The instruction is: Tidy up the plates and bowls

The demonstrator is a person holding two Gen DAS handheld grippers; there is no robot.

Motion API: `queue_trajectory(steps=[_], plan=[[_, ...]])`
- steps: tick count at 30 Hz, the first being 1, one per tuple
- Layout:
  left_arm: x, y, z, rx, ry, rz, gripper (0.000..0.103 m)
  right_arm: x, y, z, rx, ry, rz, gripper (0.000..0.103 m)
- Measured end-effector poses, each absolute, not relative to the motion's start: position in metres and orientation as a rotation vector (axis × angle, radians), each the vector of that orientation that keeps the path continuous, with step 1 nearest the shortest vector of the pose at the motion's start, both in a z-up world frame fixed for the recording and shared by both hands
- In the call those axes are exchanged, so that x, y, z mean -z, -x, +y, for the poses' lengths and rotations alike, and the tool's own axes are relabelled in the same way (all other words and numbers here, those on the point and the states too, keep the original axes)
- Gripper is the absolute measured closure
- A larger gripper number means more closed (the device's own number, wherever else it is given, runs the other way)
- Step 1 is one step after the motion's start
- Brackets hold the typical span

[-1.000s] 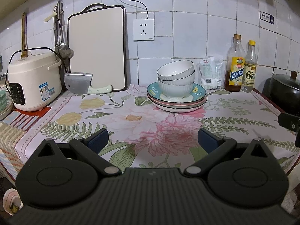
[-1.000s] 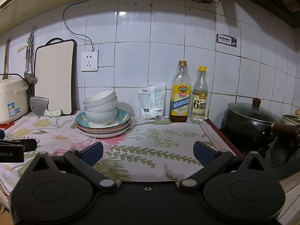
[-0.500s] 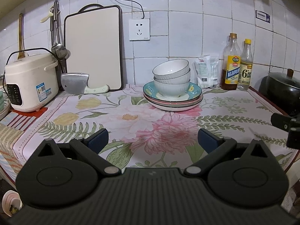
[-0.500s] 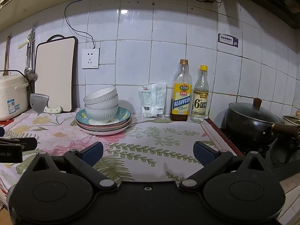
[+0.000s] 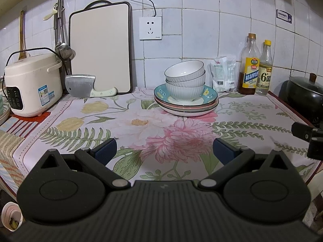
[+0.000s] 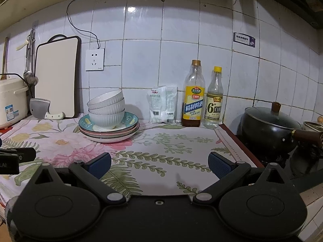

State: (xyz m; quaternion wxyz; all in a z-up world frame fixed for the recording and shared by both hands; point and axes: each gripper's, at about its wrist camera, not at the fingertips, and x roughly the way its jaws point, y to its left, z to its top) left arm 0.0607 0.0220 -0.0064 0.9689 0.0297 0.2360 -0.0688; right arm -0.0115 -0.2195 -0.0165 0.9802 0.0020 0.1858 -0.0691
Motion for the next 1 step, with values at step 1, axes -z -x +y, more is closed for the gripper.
queue_trajectory(steps=[1], plan=[[0.0064, -0.0608, 0.0218, 0.14, -0.061, 0.476, 0.0, 0.0166, 0.0115, -0.2194, 0.139, -0.004, 0.375, 0.0]])
